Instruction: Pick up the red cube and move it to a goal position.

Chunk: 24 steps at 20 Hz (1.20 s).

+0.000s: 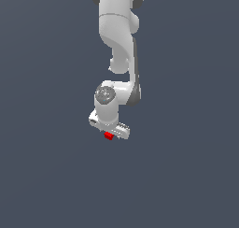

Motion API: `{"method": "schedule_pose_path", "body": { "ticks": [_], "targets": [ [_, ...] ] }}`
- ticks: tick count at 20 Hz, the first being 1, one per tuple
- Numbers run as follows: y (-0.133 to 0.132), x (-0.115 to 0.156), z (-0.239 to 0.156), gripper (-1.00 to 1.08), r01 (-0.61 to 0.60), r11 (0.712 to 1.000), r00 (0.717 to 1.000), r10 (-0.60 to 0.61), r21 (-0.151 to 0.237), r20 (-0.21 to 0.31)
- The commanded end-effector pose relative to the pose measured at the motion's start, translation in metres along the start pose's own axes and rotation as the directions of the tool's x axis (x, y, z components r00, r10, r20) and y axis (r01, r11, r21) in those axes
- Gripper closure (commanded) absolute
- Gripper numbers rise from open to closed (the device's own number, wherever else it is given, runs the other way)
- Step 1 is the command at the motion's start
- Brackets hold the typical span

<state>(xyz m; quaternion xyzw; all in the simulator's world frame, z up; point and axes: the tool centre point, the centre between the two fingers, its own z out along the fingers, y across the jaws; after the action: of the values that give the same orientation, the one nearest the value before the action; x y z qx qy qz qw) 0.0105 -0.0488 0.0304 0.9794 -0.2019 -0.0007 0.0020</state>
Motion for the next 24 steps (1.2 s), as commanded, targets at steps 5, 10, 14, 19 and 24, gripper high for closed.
{"method": "schedule_pose_path", "body": {
  "ticks": [5, 10, 14, 19, 24],
  "targets": [
    [0.004, 0.002, 0.010, 1.08, -0.041, 0.999, 0.999, 0.041, 0.003, -0.001],
    [0.004, 0.002, 0.010, 1.08, -0.041, 0.999, 0.999, 0.041, 0.003, -0.001],
    [0.004, 0.002, 0.010, 1.08, -0.041, 0.999, 0.999, 0.041, 0.003, -0.001],
    [0.003, 0.000, 0.006, 1.08, -0.040, 0.999, 0.999, 0.040, 0.003, -0.001],
    [0.000, -0.005, -0.010, 1.08, -0.040, 0.999, 0.999, 0.040, 0.003, -0.001]
  ]
}}
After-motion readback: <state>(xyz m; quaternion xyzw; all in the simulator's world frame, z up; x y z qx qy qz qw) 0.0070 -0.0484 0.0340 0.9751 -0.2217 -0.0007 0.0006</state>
